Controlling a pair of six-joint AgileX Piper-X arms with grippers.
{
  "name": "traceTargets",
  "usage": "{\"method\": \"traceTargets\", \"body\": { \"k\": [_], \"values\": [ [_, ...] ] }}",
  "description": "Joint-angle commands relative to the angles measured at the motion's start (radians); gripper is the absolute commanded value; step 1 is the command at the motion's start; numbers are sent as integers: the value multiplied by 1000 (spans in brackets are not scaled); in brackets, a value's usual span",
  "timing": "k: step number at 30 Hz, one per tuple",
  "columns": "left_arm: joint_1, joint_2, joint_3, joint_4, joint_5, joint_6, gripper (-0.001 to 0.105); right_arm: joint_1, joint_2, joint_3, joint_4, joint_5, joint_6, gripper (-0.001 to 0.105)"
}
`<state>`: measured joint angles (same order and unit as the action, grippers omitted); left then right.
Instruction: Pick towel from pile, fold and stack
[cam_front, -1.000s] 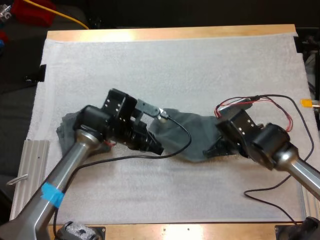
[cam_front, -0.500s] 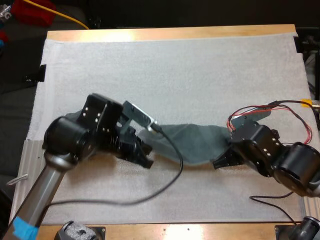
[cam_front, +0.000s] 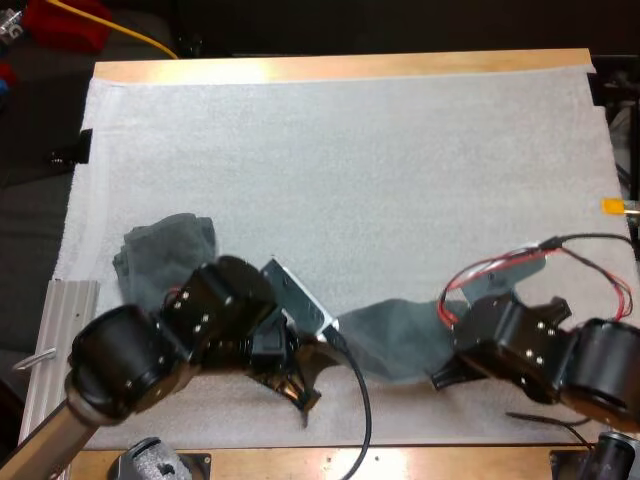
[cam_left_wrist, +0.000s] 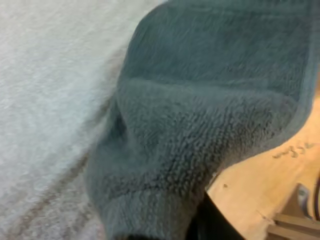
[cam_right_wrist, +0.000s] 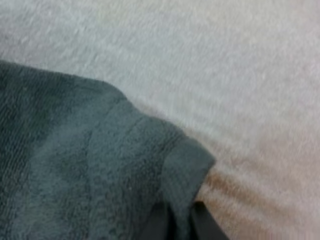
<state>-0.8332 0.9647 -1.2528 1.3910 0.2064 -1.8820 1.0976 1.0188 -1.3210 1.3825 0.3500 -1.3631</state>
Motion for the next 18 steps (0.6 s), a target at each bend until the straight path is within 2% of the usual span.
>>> {"method": "traceTargets", "body": {
  "k": [1, 5, 10, 18],
  "values": [
    [-29, -11, -8, 16, -33, -35, 0, 28, -14, -11, 34, 13, 34, 2],
    [-91, -12, 7, 40, -97, -56, 0, 97, -14, -11, 66, 13, 105, 2],
    [-121, -12, 80, 40, -197, -74, 0, 142, -11, -11, 113, 35, 191, 2],
    [-121, -10, 163, -1, -220, -74, 0, 140, 25, 40, 70, 65, 201, 2]
  ]
}}
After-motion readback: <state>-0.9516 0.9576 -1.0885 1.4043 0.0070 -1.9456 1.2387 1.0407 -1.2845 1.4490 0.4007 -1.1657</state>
